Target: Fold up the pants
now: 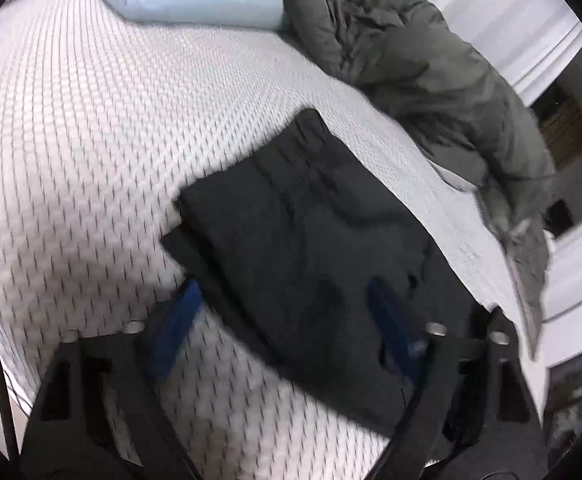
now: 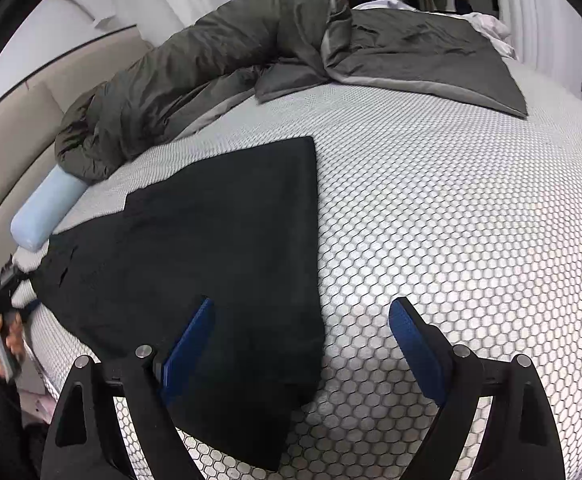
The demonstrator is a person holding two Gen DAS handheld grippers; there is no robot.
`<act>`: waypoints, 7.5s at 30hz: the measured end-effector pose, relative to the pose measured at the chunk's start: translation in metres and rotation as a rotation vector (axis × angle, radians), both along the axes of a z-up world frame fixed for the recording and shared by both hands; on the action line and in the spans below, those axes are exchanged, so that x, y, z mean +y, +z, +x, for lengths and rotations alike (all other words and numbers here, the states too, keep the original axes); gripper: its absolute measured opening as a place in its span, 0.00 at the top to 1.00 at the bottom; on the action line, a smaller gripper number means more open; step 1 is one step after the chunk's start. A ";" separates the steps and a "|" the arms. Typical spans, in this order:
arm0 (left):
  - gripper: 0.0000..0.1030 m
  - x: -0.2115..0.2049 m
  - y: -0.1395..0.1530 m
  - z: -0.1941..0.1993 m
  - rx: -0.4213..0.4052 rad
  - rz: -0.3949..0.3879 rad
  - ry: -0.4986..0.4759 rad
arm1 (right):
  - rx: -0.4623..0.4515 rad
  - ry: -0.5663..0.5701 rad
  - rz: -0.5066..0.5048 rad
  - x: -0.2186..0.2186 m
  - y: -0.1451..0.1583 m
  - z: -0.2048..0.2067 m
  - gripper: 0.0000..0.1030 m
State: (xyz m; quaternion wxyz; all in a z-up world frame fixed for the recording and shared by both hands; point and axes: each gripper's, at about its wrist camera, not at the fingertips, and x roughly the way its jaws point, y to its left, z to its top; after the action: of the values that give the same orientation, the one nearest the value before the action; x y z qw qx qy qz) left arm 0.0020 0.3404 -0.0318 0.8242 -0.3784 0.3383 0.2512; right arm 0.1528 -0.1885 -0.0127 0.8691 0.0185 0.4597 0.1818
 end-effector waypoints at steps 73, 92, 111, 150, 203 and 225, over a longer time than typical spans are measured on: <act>0.26 -0.234 0.030 0.090 -0.017 0.522 -0.740 | -0.126 0.107 0.058 0.012 0.030 -0.032 0.52; 0.29 -0.272 -0.008 0.102 0.029 0.533 -1.095 | -0.036 0.379 -0.144 0.050 -0.006 -0.046 0.65; 0.32 -0.252 -0.005 0.155 0.052 0.416 -1.022 | -0.029 0.220 -0.281 0.111 -0.015 0.016 0.60; 0.32 -0.262 0.011 0.152 0.045 0.468 -0.936 | -0.035 0.273 -0.091 0.108 0.004 0.015 0.57; 0.19 -0.317 -0.010 0.118 0.081 0.460 -1.049 | 0.118 0.181 0.110 0.000 0.003 -0.035 0.80; 0.17 -0.351 -0.021 0.116 0.052 0.571 -1.103 | -0.085 0.306 -0.239 0.043 -0.004 -0.052 0.51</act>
State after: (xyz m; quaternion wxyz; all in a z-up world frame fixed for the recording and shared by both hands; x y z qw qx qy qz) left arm 0.1181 -0.0106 -0.0526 0.8928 0.0940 0.4232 -0.1221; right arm 0.1012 -0.1459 -0.0170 0.8459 -0.1625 0.4384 0.2566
